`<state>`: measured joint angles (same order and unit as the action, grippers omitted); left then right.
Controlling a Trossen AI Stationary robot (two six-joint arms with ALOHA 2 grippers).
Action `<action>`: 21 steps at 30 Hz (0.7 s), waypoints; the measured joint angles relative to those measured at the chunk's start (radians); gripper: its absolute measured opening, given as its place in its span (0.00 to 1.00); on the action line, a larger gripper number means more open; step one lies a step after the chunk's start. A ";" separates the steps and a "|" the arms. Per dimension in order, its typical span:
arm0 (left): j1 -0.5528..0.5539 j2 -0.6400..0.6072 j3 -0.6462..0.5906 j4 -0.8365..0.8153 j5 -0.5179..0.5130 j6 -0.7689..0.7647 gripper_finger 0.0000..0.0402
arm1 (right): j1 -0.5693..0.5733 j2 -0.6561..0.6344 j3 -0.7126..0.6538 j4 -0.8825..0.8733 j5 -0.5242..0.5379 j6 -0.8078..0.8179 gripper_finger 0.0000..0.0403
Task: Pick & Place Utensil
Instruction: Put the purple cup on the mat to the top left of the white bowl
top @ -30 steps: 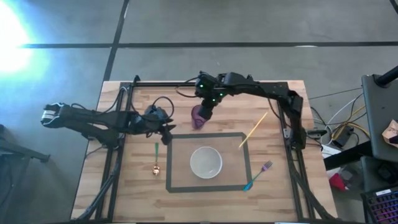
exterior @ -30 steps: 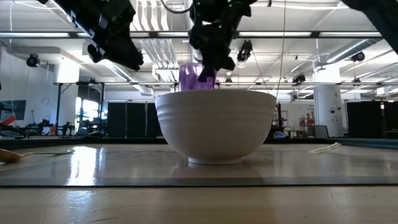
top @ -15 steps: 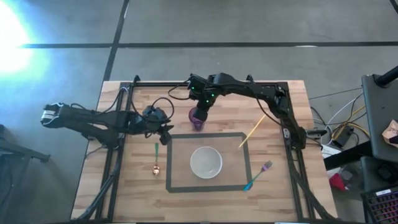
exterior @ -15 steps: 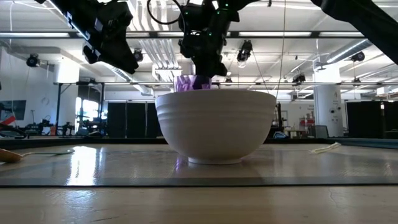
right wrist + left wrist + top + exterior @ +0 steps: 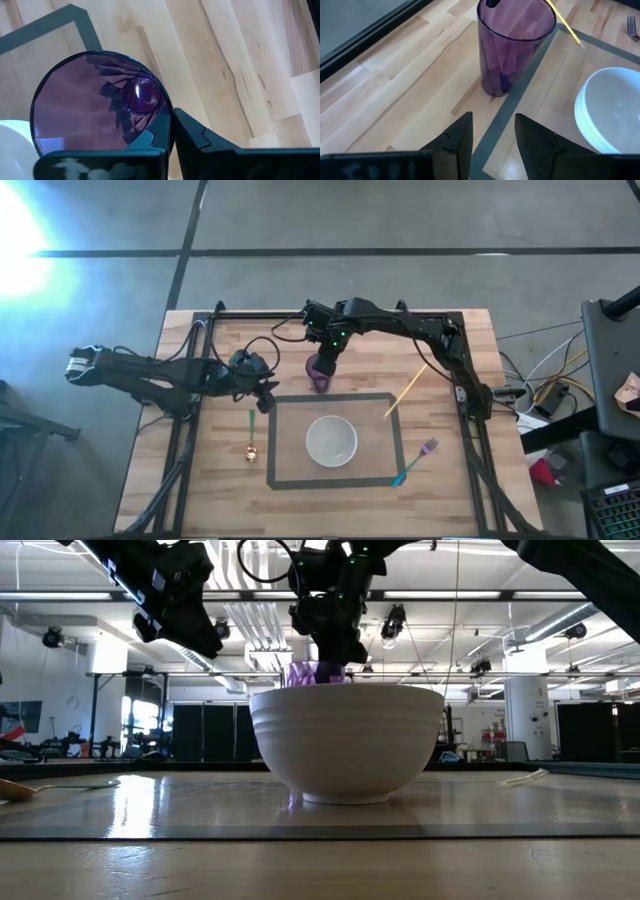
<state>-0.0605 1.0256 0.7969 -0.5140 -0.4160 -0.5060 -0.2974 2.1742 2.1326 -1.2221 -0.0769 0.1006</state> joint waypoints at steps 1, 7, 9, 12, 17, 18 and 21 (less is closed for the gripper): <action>0.000 0.000 0.000 0.000 0.000 0.000 0.34 | 0.000 0.000 0.000 0.000 0.000 0.000 0.03; 0.000 0.000 0.000 0.000 0.000 0.005 0.34 | 0.000 0.000 -0.001 -0.001 0.000 0.001 0.03; 0.000 0.000 0.000 0.000 0.000 0.007 0.34 | 0.000 -0.001 -0.001 -0.002 0.000 0.001 0.04; 0.000 0.000 0.000 0.001 0.000 0.007 0.34 | 0.000 -0.002 -0.004 -0.013 0.000 0.002 0.09; 0.000 0.000 0.000 0.005 0.000 0.004 0.34 | 0.001 -0.013 -0.005 -0.008 0.000 0.000 0.19; 0.000 0.000 0.000 0.011 0.000 0.003 0.34 | 0.001 -0.016 -0.004 -0.007 0.000 0.000 0.22; 0.000 0.000 0.000 0.041 -0.001 0.002 0.34 | -0.002 -0.024 0.003 -0.009 -0.001 -0.012 0.27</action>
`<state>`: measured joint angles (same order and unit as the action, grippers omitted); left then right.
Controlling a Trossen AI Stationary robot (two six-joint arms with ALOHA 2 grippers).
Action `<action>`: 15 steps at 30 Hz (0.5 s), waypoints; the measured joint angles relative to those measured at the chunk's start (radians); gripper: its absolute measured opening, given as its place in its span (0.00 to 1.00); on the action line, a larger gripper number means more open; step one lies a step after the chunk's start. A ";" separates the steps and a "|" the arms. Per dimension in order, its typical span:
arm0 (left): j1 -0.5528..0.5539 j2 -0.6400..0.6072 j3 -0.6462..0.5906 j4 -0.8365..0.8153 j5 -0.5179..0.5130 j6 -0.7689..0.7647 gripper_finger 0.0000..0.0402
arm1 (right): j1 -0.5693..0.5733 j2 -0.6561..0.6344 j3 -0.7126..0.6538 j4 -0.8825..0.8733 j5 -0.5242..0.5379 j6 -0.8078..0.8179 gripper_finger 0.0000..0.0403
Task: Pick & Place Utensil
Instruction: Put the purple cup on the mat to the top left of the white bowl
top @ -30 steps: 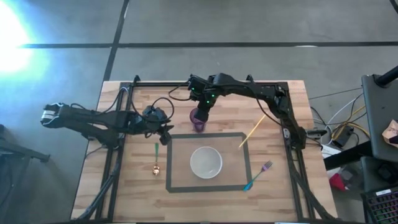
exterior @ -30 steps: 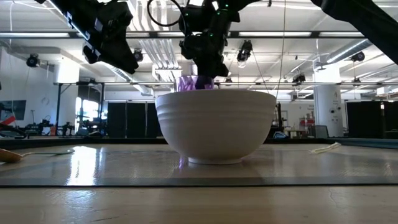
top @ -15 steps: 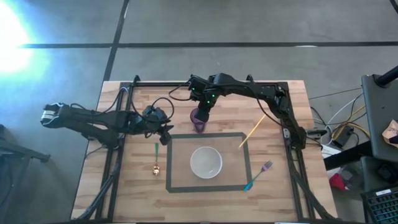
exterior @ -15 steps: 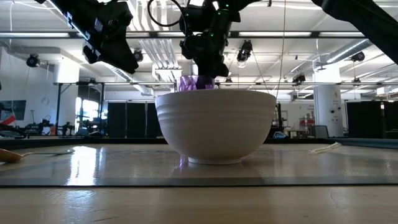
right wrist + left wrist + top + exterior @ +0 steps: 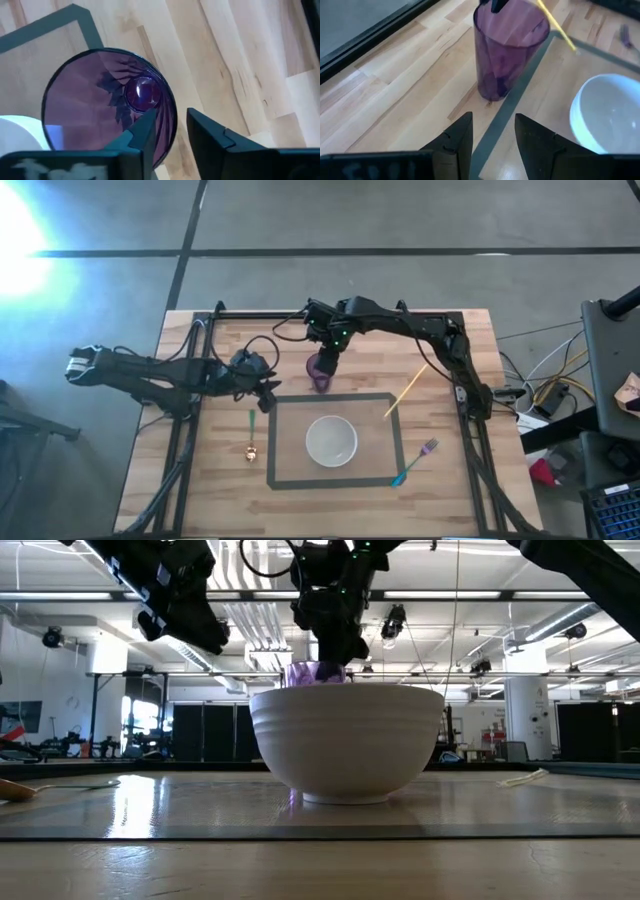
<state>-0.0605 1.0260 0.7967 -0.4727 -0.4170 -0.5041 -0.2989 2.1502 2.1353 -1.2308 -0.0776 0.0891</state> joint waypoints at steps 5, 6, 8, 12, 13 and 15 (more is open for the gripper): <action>0.000 0.000 0.000 0.091 -0.028 -0.001 0.34 | -0.003 -0.047 0.004 -0.001 -0.001 -0.038 0.33; 0.000 0.000 0.000 0.106 -0.039 0.000 0.34 | -0.005 -0.060 0.004 -0.005 -0.001 -0.046 0.33; 0.000 0.000 0.000 0.138 -0.057 0.006 0.34 | -0.006 -0.081 0.004 -0.016 -0.001 -0.064 0.35; 0.003 0.000 0.000 0.178 -0.082 0.013 0.34 | -0.007 -0.141 0.003 -0.034 -0.001 -0.089 0.36; 0.005 0.000 0.000 0.178 -0.083 0.013 0.34 | -0.007 -0.157 0.003 -0.038 -0.001 -0.089 0.36; 0.009 0.002 0.001 0.189 -0.083 0.014 0.34 | -0.007 -0.192 -0.003 -0.039 0.000 -0.091 0.35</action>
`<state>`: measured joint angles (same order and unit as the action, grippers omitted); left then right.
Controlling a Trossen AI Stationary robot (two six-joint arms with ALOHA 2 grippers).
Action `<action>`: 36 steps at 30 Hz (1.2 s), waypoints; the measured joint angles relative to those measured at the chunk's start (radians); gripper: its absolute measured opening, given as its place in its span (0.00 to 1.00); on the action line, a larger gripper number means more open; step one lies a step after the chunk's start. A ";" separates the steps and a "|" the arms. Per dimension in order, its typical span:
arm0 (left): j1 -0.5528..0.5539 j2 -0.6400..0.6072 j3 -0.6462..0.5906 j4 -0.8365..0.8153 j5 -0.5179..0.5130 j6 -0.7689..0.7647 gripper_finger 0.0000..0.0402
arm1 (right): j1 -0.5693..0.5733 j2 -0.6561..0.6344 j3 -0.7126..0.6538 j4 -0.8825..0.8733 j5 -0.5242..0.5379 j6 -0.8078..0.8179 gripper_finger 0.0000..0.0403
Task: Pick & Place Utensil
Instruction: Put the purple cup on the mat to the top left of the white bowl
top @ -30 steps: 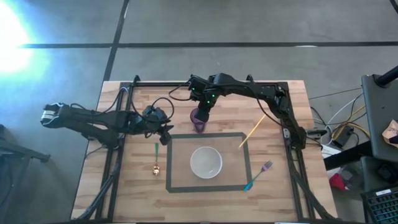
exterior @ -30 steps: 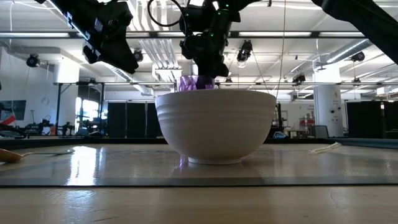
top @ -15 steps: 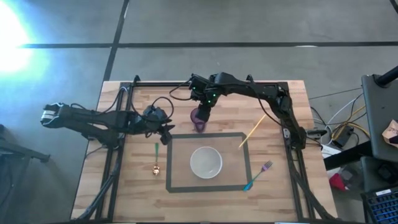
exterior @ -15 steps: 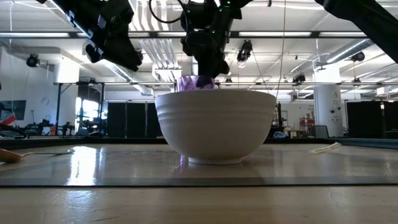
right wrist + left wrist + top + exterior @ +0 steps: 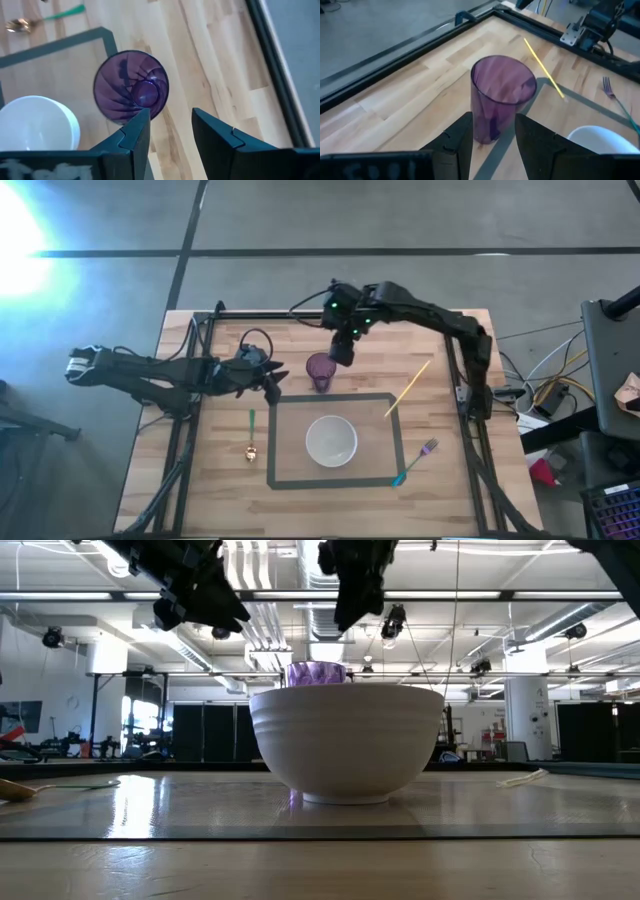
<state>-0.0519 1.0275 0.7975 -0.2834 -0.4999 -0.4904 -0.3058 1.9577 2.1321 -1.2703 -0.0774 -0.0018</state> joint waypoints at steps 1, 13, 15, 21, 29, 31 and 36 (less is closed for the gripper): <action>0.003 0.000 0.000 0.006 0.000 0.000 0.34 | 0.000 -0.017 -0.004 0.000 0.002 -0.003 0.35; 0.077 0.004 0.005 0.125 0.000 0.024 0.34 | 0.003 -0.288 -0.246 0.084 0.056 0.038 0.28; 0.093 0.006 0.013 0.125 0.004 0.024 0.34 | 0.005 -0.340 -0.327 0.127 0.055 0.051 0.27; 0.136 0.006 0.050 0.107 0.044 0.024 0.34 | 0.005 -0.486 -0.547 0.254 0.055 0.079 0.24; 0.190 0.041 0.133 0.052 0.064 0.025 0.34 | 0.005 -0.658 -0.769 0.417 0.055 0.104 0.21; 0.208 0.053 0.162 0.026 0.064 0.025 0.34 | 0.005 -0.691 -0.808 0.449 0.055 0.114 0.20; 0.257 0.104 0.272 -0.130 0.100 -0.006 0.34 | 0.005 -0.744 -0.875 0.469 0.055 0.127 0.19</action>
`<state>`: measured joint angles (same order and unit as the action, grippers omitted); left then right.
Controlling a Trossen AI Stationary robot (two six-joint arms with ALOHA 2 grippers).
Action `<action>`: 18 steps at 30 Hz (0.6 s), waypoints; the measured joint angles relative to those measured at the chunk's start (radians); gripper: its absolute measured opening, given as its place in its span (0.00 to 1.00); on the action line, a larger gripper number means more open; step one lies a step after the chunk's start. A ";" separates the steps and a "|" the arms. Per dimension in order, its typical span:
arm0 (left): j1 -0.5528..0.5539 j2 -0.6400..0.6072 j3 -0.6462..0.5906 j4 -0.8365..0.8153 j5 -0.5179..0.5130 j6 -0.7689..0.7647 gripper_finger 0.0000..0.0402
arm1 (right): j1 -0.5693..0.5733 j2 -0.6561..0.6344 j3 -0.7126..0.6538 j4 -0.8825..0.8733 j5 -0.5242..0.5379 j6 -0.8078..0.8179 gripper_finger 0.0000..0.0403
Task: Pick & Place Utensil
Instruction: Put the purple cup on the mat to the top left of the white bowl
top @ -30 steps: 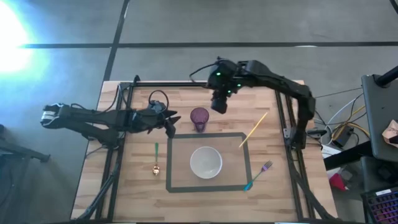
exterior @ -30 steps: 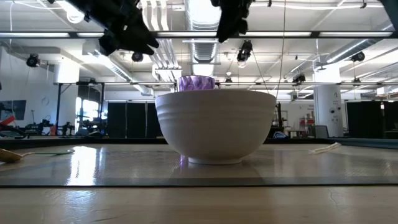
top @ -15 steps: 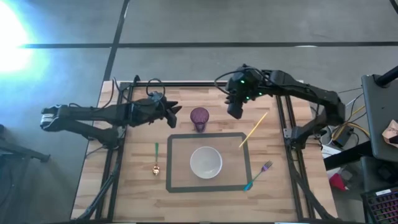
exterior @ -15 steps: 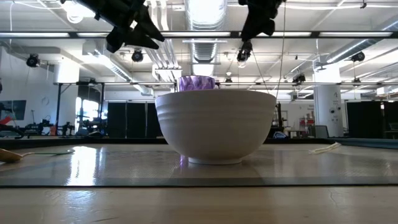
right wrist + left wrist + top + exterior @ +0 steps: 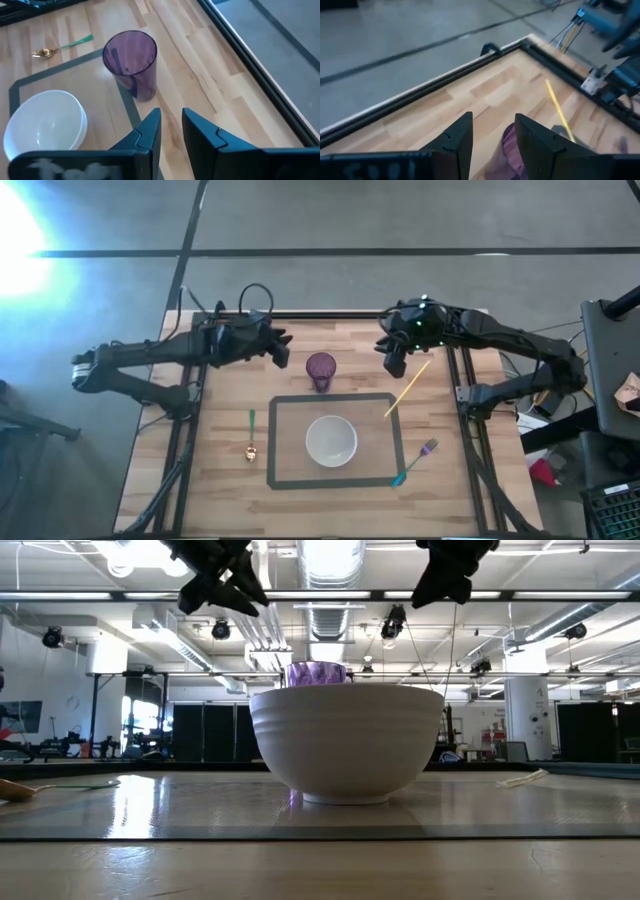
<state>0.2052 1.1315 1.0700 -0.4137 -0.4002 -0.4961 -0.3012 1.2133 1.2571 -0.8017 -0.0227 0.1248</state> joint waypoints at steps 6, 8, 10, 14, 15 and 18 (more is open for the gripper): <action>0.040 0.093 0.150 -0.192 0.029 -0.022 0.34 | 0.000 -0.016 -0.039 -0.001 0.000 0.000 0.18; 0.045 0.130 0.196 -0.233 0.062 -0.030 0.34 | 0.000 -0.014 -0.041 0.000 0.000 0.000 0.19; 0.047 0.167 0.240 -0.266 0.105 -0.030 0.34 | 0.000 -0.009 -0.042 0.001 0.000 0.000 0.19; 0.047 0.239 0.310 -0.306 0.187 -0.031 0.34 | 0.000 -0.007 -0.046 0.002 0.000 0.000 0.21; 0.047 0.256 0.326 -0.319 0.201 -0.032 0.34 | 0.000 -0.008 -0.046 0.003 0.000 -0.001 0.21; 0.048 0.303 0.370 -0.360 0.221 -0.033 0.34 | 0.000 -0.008 -0.048 0.003 0.000 -0.001 0.22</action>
<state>0.2535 1.4344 1.4397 -0.7733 -0.1791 -0.5288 -0.3014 1.2057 1.2091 -0.7989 -0.0231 0.1242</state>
